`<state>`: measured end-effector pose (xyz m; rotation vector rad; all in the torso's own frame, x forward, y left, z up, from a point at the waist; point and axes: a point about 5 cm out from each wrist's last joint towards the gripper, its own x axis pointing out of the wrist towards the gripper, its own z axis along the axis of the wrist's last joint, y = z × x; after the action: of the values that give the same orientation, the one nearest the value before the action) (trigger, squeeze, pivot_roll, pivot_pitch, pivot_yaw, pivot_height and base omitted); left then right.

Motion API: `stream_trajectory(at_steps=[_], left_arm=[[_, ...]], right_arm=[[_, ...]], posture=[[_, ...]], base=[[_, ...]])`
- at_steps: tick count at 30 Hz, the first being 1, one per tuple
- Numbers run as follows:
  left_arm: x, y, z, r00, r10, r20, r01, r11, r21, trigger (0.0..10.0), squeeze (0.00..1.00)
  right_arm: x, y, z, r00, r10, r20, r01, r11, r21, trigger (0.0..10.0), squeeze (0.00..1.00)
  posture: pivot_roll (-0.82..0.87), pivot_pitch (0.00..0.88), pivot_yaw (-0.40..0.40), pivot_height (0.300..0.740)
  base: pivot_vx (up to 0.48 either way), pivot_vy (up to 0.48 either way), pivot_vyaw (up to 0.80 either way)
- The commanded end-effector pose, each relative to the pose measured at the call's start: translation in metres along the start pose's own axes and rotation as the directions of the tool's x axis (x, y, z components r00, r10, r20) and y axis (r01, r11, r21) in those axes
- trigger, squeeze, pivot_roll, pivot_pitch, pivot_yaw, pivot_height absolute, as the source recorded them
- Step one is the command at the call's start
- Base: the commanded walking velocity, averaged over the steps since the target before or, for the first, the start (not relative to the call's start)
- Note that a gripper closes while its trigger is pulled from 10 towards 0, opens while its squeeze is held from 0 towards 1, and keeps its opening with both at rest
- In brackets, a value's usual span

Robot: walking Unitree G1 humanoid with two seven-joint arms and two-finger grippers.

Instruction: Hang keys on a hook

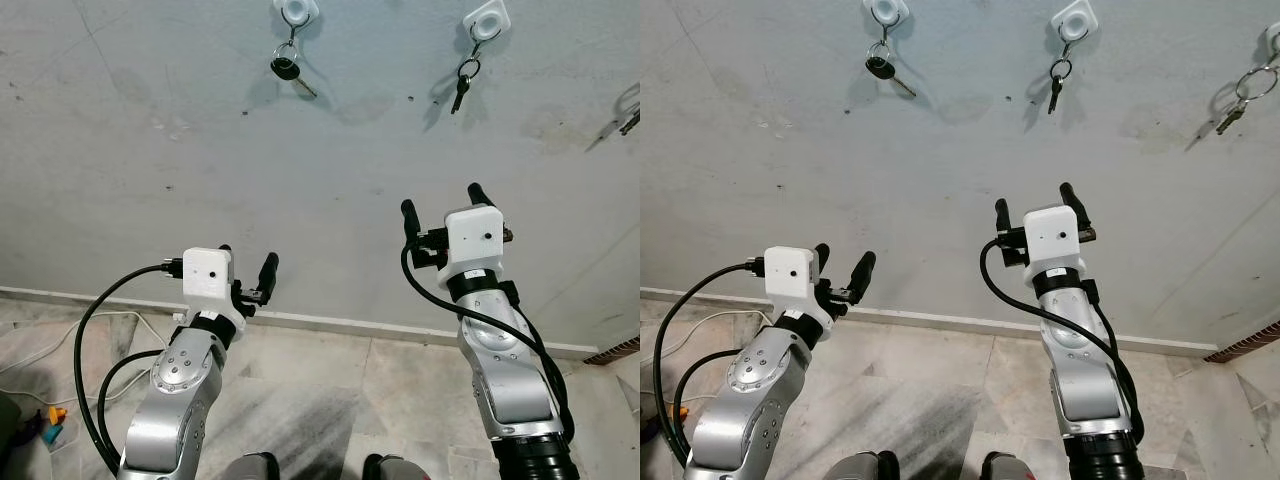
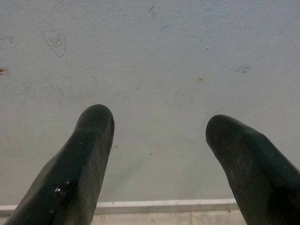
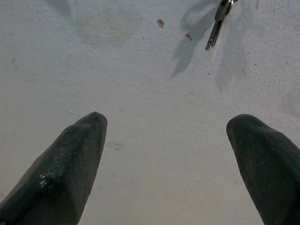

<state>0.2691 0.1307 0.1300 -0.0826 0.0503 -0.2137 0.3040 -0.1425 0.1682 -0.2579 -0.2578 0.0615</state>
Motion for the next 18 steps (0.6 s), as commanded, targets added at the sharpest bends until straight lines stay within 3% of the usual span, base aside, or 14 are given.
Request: stream_trajectory(at_steps=[1,8,18], left_arm=[[-0.0012,0.0021,-0.0023,1.0,0.005,-0.01,-0.005,1.0,0.014,10.0,0.0],[-0.0014,0.0018,-0.0032,1.0,0.001,-0.015,-0.001,1.0,0.013,10.0,0.0],[-0.0019,0.0013,-0.0036,1.0,-0.001,-0.019,0.001,1.0,0.012,10.0,0.0]], right_arm=[[-0.0003,-0.001,-0.0012,1.0,-0.007,-0.003,0.007,1.0,0.007,10.0,0.0],[-0.0005,-0.0016,-0.0023,1.0,-0.01,-0.007,0.01,1.0,0.009,10.0,0.0],[-0.0003,-0.0026,-0.0026,1.0,-0.016,-0.008,0.017,1.0,0.01,10.0,0.0]], posture=[[0.03,0.156,0.009,0.74],[0.03,0.16,0.01,0.74],[0.03,0.165,0.015,0.74]], base=[[-0.244,0.0,0.0],[-0.289,0.0,0.0],[-0.321,-0.144,0.0]])
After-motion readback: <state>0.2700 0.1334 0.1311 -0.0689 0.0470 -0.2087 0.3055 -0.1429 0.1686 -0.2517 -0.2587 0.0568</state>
